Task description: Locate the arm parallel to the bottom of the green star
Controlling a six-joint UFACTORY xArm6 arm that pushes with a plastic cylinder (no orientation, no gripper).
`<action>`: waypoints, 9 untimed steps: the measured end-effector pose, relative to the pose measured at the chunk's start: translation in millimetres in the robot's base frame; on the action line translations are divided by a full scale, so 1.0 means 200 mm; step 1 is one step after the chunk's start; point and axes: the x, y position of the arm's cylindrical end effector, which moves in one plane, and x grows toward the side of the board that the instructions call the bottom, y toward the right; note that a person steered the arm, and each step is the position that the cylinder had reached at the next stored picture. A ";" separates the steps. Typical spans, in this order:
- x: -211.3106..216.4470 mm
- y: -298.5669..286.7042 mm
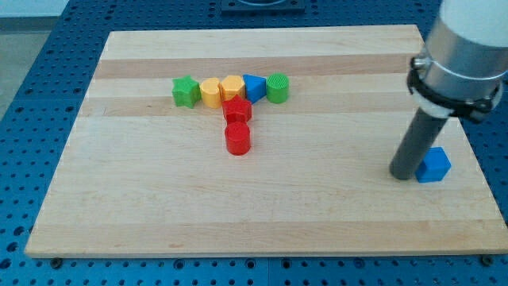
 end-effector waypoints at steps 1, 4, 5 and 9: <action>0.06 -0.30; 0.11 -0.95; 0.11 -1.15; -0.26 -1.46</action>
